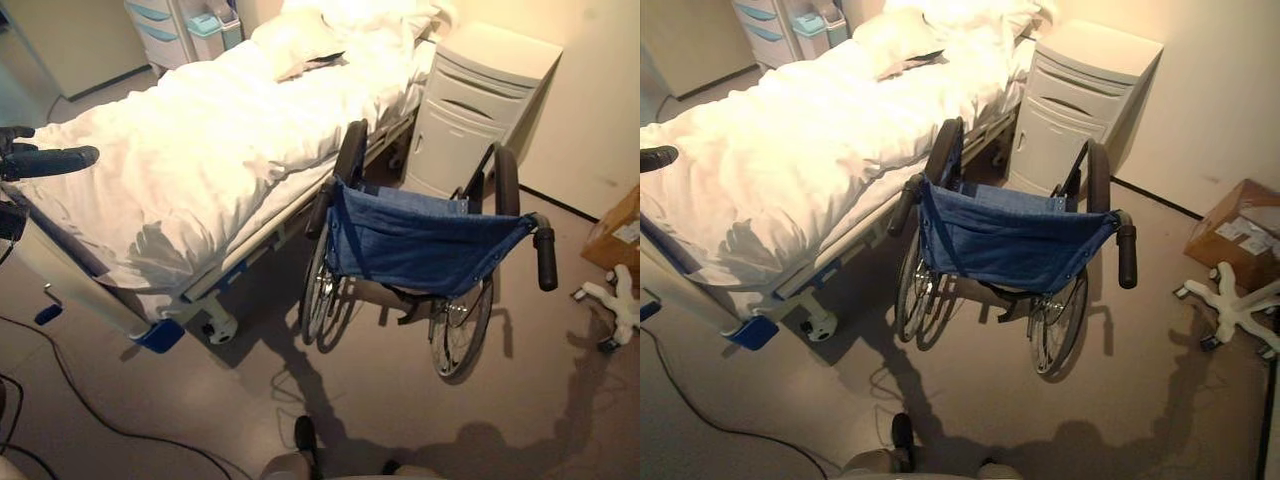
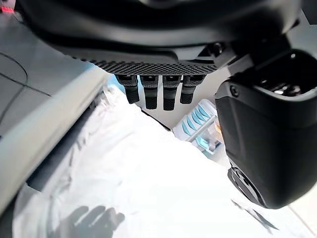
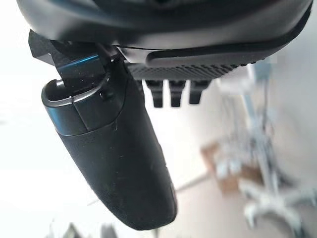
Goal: Push the wheelchair next to the bed
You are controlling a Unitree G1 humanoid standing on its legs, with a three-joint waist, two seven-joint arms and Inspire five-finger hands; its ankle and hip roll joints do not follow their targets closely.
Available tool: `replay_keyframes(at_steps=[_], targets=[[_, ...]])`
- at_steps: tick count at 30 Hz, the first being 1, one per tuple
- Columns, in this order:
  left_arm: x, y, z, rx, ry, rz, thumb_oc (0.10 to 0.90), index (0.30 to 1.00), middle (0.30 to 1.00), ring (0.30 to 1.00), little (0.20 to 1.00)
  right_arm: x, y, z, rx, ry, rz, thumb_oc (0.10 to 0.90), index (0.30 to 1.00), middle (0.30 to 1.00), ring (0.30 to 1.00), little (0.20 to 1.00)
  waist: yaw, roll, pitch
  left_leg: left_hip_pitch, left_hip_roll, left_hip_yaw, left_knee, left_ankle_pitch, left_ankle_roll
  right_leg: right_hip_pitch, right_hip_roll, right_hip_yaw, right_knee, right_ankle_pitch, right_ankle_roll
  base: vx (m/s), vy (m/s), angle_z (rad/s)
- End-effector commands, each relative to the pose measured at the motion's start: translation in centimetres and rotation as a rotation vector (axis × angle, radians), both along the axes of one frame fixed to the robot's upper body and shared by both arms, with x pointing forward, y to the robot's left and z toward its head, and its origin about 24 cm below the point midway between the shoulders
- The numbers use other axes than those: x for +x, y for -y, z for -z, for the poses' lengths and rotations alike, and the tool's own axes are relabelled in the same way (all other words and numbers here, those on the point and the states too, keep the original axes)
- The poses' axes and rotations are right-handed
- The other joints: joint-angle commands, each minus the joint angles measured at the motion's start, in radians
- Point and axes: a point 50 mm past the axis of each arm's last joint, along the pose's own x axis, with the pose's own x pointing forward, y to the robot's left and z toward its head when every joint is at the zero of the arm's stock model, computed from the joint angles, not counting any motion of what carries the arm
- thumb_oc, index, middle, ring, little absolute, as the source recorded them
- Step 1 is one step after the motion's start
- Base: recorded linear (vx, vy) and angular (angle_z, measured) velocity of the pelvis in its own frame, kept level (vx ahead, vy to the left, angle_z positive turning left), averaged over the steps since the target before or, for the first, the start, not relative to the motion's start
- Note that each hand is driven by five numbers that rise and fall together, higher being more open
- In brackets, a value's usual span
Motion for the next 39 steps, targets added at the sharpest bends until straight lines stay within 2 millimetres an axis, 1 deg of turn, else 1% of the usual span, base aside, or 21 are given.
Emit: replay_keyframes(at_steps=[1, 6, 7, 9, 10, 11, 13, 17, 19, 20, 21, 25, 26, 27, 28, 30, 31, 33, 34, 37, 39], targets=[[-1.1, -0.2, -4.4, 0.02, 0.237, 0.039, 0.8, 0.9, 0.9, 0.9, 0.9, -0.7, -0.8, -1.9, -0.133, 0.073, -0.013, 0.8, 0.9, 0.9, 0.9, 0.9, -0.005, 0.036, -0.138, 0.159, -0.029, 0.073, 0.003, -0.222, -0.039, -0.11, 0.061, 0.018, 0.068, 0.027, -0.035, 0.01, -0.016, -0.09], [-1.5, -0.3, -2.8, -0.097, 0.39, 0.07, 0.8, 0.9, 0.9, 0.9, 0.9, -0.3, -0.4, 0.7, 0.109, 0.327, -0.067, 0.8, 0.9, 0.9, 0.9, 0.9, -0.022, 0.052, -0.14, 0.165, -0.026, 0.073, 0.003, -0.231, -0.038, -0.107, 0.064, 0.023, 0.074, 0.015, -0.042, 0.03, -0.016, 0.0], [-2.1, -0.5, -0.8, -0.132, 0.444, 0.067, 0.8, 0.9, 0.9, 0.9, 0.9, -0.6, 0.8, 3.7, 0.202, 0.45, -0.042, 0.8, 0.9, 0.9, 0.9, 0.9, -0.027, 0.055, -0.139, 0.166, -0.025, 0.071, 0.003, -0.237, -0.037, -0.106, 0.065, 0.026, 0.073, 0.01, -0.043, 0.0, 0.0, 0.0], [-2.6, -0.5, 1.2, -0.156, 0.492, 0.052, 0.8, 0.9, 0.9, 0.9, 0.9, -1.8, 2.1, 6.8, 0.238, 0.549, 0.015, 0.8, 0.9, 0.9, 0.9, 0.9, -0.022, 0.049, -0.137, 0.166, -0.026, 0.065, 0.003, -0.243, -0.036, -0.107, 0.065, 0.028, 0.073, 0.007, -0.043, 0.02, -0.01, -0.01], [-3.4, -0.2, 3.9, -0.192, 0.563, 0.026, 0.8, 0.9, 0.9, 0.9, 0.9, -3.3, 2.9, 10.9, 0.298, 0.636, 0.081, 0.8, 0.9, 0.9, 0.9, 0.9, -0.011, 0.047, -0.133, 0.164, -0.027, 0.059, 0.003, -0.248, -0.033, -0.109, 0.066, 0.034, 0.072, 0.003, -0.043, 0.0, 0.0, 0.0], [-3.7, -0.1, 4.7, -0.202, 0.575, 0.013, 0.8, 0.9, 0.9, 0.9, 0.9, -3.7, 3.0, 12.1, 0.327, 0.667, 0.106, 0.8, 0.9, 0.9, 0.9, 0.9, -0.008, 0.048, -0.132, 0.164, -0.028, 0.058, 0.003, -0.249, -0.032, -0.11, 0.066, 0.035, 0.072, 0.002, -0.043, 0.0, 0.0, 0.0], [-7.1, -0.1, 10.1, -0.244, 0.707, -0.15, 0.8, 0.9, 0.9, 0.9, 0.9, -6.9, 3.7, 19.8, 0.455, 0.779, 0.287, 0.8, 0.9, 0.9, 0.9, 0.9, -0.001, 0.051, -0.121, 0.163, -0.03, 0.049, 0.003, -0.257, -0.028, -0.117, 0.064, 0.04, 0.076, -0.002, -0.041, 0.01, -0.006, -0.02], [-10.9, -0.5, 14.6, -0.308, 0.849, -0.419, 0.8, 0.9, 0.9, 0.9, 0.9, -10.1, 3.6, 26.4, 0.507, 0.79, 0.484, 0.8, 0.9, 0.9, 0.9, 0.9, 0.006, 0.05, -0.117, 0.16, -0.035, 0.039, 0.003, -0.259, -0.026, -0.12, 0.061, 0.032, 0.071, 0.0, -0.038, 0.0, -0.005, 0.01], [-14.1, -1.0, 16.8, -0.252, 0.897, -0.619, 0.8, 0.9, 0.9, 0.9, 0.9, -11.5, 2.6, 29.9, 0.52, 0.766, 0.59, 0.8, 0.9, 0.9, 0.9, 0.9, 0.007, 0.051, -0.114, 0.157, -0.035, 0.039, 0.003, -0.256, -0.028, -0.122, 0.059, 0.028, 0.067, 0.001, -0.038, -0.01, -0.013, -0.04], [-17.2, -1.7, 18.7, -0.188, 0.875, -0.827, 0.8, 0.9, 0.9, 0.9, 0.9, -12.8, 1.4, 33.3, 0.564, 0.711, 0.709, 0.8, 0.9, 0.9, 0.9, 0.9, 0.009, 0.053, -0.11, 0.153, -0.035, 0.039, 0.003, -0.252, -0.031, -0.125, 0.058, 0.024, 0.066, 0.001, -0.039, -0.01, -0.022, -0.08], [-17.6, -1.8, 18.9, -0.173, 0.866, -0.853, 0.8, 0.9, 0.9, 0.9, 0.9, -12.9, 1.2, 33.7, 0.571, 0.703, 0.724, 0.8, 0.9, 0.9, 0.9, 0.9, 0.008, 0.052, -0.111, 0.153, -0.035, 0.04, 0.003, -0.252, -0.031, -0.125, 0.058, 0.023, 0.066, 0.001, -0.039, -0.01, -0.026, -0.06], [-21.3, -2.1, 22.9, -0.12, 0.677, -1.107, 0.8, 0.9, 0.9, 0.9, 0.9, -15.9, -1.3, 39.8, 0.667, 0.57, 0.886, 0.8, 0.9, 0.9, 0.9, 0.9, 0.003, 0.059, -0.108, 0.15, -0.033, 0.049, 0.003, -0.252, -0.037, -0.126, 0.056, 0.009, 0.066, -0.003, -0.044, 0.0, -0.009, 0.0], [-22.8, -1.7, 25.2, -0.149, 0.557, -1.186, 0.8, 0.9, 0.9, 0.9, 0.9, -17.4, -2.3, 42.2, 0.719, 0.495, 0.929, 0.8, 0.9, 0.9, 0.9, 0.9, 0.005, 0.063, -0.107, 0.15, -0.032, 0.05, 0.003, -0.253, -0.038, -0.126, 0.056, 0.006, 0.067, -0.007, -0.046, -0.01, -0.009, 0.03], [-23.1, -1.5, 25.7, -0.165, 0.536, -1.197, 0.8, 0.9, 0.9, 0.9, 0.9, -17.7, -2.6, 42.6, 0.727, 0.483, 0.93, 0.8, 0.9, 0.9, 0.9, 0.9, 0.005, 0.064, -0.107, 0.15, -0.032, 0.049, 0.003, -0.253, -0.038, -0.126, 0.056, 0.006, 0.068, -0.008, -0.046, -0.01, -0.02, 0.06], [-24.5, -0.3, 28.8, -0.28, 0.379, -1.233, 0.8, 0.9, 0.9, 0.9, 0.9, -18.6, -4.4, 44.9, 0.806, 0.367, 0.942, 0.8, 0.9, 0.9, 0.9, 0.9, 0.008, 0.067, -0.106, 0.15, -0.031, 0.048, 0.003, -0.254, -0.038, -0.125, 0.057, 0.003, 0.069, -0.012, -0.049, -0.01, -0.024, 0.09], [-25.5, 1.0, 31.3, -0.37, 0.24, -1.213, 0.8, 0.9, 0.9, 0.9, 0.9, -19.2, -5.6, 46.3, 0.858, 0.283, 0.926, 0.8, 0.9, 0.9, 0.9, 0.9, 0.01, 0.069, -0.103, 0.149, -0.03, 0.045, 0.004, -0.253, -0.039, -0.125, 0.057, 0.001, 0.072, -0.016, -0.05, -0.02, -0.031, 0.09], [-26.1, 3.5, 34.7, -0.554, 0.033, -1.114, 0.8, 0.9, 0.9, 0.9, 0.9, -19.5, -7.6, 48.0, 0.939, 0.153, 0.885, 0.8, 0.9, 0.9, 0.9, 0.9, 0.011, 0.07, -0.099, 0.147, -0.028, 0.044, 0.006, -0.25, -0.039, -0.127, 0.058, -0.002, 0.077, -0.019, -0.053, -0.03, -0.037, 0.08], [-26.4, 5.2, 36.4, -0.644, -0.12, -1.042, 0.8, 0.9, 0.9, 0.9, 0.9, -19.5, -8.7, 48.7, 0.971, 0.06, 0.823, 0.8, 0.9, 0.9, 0.9, 0.9, 0.012, 0.072, -0.096, 0.145, -0.027, 0.043, 0.006, -0.249, -0.038, -0.129, 0.058, -0.004, 0.08, -0.019, -0.055, -0.04, -0.027, 0.13], [-26.9, 8.6, 39.0, -0.782, -0.342, -0.849, 0.8, 0.9, 0.9, 0.9, 0.9, -19.4, -10.7, 49.8, 1.005, -0.086, 0.721, 0.8, 0.9, 0.9, 0.9, 0.9, 0.011, 0.076, -0.087, 0.14, -0.026, 0.043, 0.009, -0.246, -0.035, -0.136, 0.055, -0.005, 0.087, -0.019, -0.056, -0.07, -0.008, 0.23], [-26.3, 11.3, 40.4, -0.887, -0.526, -0.633, 0.8, 0.9, 0.9, 0.9, 0.9, -18.8, -12.7, 50.8, 1.03, -0.308, 0.507, 0.8, 0.9, 0.9, 0.9, 0.9, 0.012, 0.084, -0.078, 0.134, -0.026, 0.044, 0.014, -0.243, -0.032, -0.144, 0.05, -0.01, 0.099, -0.019, -0.057, -0.06, 0.004, 0.11], [-24.5, 14.3, 41.4, -0.949, -0.686, -0.367, 0.8, 0.9, 0.9, 0.9, 0.9, -16.8, -15.1, 51.2, 1.003, -0.469, 0.258, 0.8, 0.9, 0.9, 0.9, 0.9, 0.019, 0.087, -0.069, 0.13, -0.026, 0.042, 0.02, -0.24, -0.03, -0.147, 0.044, -0.018, 0.107, -0.018, -0.059, -0.06, -0.022, 0.01]])
